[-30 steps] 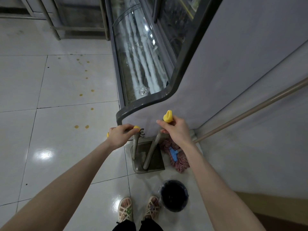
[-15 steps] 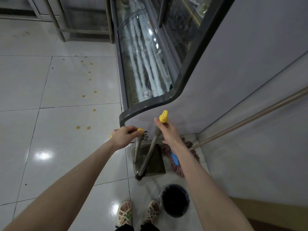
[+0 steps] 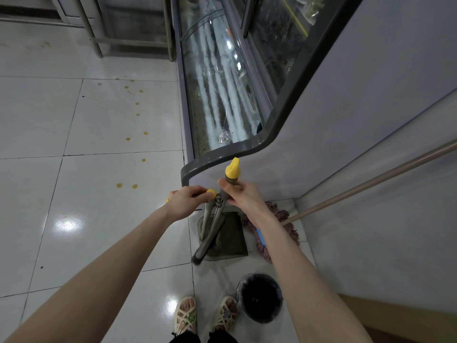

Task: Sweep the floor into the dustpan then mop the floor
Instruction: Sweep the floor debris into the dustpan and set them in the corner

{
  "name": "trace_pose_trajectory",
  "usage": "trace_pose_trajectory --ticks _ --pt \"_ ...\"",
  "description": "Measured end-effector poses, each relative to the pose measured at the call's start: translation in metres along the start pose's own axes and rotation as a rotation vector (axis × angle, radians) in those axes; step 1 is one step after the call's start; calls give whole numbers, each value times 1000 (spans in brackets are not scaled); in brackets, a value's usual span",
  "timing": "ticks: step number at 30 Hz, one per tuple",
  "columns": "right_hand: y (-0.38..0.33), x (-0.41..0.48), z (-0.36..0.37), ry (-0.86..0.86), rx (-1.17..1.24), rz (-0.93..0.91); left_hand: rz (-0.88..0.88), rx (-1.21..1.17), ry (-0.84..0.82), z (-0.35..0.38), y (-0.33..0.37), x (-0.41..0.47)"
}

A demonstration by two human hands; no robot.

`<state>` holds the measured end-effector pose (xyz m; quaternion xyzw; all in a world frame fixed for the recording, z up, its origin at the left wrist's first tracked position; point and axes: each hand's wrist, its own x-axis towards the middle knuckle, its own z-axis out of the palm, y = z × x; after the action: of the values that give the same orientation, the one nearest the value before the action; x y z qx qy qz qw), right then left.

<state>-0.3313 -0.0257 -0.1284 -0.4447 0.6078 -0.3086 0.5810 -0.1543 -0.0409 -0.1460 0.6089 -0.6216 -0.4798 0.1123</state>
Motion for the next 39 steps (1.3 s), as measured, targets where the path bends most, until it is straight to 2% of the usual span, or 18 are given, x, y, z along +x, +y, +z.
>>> trace_pose_trajectory --ticks 9,13,23,34,39 --pt "21 2 -15 -51 36 79 -11 -2 -12 1 4 1" --pt "25 4 -20 -90 129 137 -19 1 -12 1 6 2" --pt "34 9 -17 -143 63 93 -19 -14 12 0 4 6" --pt "49 16 -10 -19 56 10 47 98 47 7 1 8" --pt "53 17 -7 -25 57 30 56 98 44 8 -1 7"
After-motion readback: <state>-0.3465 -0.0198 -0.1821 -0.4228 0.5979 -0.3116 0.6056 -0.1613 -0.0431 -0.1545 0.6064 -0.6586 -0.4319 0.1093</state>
